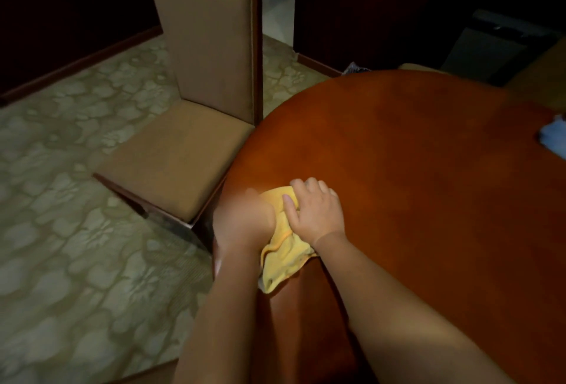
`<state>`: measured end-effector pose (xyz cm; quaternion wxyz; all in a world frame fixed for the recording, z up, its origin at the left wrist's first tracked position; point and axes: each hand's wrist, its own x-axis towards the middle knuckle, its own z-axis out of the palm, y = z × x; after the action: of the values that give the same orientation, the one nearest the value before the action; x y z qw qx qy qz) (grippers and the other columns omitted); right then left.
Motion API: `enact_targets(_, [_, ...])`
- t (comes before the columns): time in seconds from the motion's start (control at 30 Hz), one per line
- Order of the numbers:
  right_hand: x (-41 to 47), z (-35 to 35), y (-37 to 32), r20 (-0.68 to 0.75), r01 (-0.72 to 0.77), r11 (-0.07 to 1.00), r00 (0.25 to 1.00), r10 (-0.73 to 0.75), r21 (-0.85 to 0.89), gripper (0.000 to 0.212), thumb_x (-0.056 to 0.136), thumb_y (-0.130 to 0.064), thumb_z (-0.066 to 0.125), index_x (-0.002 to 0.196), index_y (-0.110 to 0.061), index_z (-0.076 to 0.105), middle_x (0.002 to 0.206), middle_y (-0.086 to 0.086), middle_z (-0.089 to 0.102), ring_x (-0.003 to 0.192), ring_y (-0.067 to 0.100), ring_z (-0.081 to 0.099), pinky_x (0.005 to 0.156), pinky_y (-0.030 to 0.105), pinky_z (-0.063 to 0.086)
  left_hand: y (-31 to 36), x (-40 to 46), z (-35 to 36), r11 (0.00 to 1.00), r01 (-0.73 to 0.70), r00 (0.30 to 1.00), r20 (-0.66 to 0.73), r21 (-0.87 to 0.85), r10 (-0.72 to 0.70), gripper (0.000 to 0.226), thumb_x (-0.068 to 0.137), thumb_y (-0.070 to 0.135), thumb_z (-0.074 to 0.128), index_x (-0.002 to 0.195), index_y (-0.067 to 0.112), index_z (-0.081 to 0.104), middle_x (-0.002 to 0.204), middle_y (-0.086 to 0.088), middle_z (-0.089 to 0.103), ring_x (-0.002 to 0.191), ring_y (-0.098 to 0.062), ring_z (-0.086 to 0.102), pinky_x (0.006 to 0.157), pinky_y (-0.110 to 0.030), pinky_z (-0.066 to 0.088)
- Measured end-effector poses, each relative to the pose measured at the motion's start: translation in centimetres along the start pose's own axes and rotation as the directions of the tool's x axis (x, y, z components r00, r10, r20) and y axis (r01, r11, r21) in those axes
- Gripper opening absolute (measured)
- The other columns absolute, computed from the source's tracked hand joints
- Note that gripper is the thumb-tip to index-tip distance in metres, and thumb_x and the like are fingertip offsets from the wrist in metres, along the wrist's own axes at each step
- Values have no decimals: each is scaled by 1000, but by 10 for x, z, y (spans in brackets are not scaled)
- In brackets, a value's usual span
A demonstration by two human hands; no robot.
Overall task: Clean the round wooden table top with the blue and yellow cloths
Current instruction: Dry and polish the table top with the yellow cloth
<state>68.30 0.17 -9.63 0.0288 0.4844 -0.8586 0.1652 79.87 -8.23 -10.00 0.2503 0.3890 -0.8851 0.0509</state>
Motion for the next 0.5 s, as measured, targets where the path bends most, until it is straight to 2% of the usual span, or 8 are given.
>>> enact_targets(0.27, [-135,-35,13,45,-6,1000,999,6,-8,47,91,-47,25,103,-17,58,87,5,58,83,27,56,69,38,45,48,-116,-62,998,39,997,72,-39,-36,29,80,24,37,57,10,48,44,-7,45,35,-23,42,39,-26,37])
enact_targets(0.5, [-232,-66,39,114,-27,999,993,29,-18,50,91,-48,22,109,-18,58,95,5,58,89,27,55,74,39,44,104,-194,-109,1000,22,985,172,-20,-18,27,75,25,36,56,10,49,42,-6,45,33,-24,44,40,-24,31])
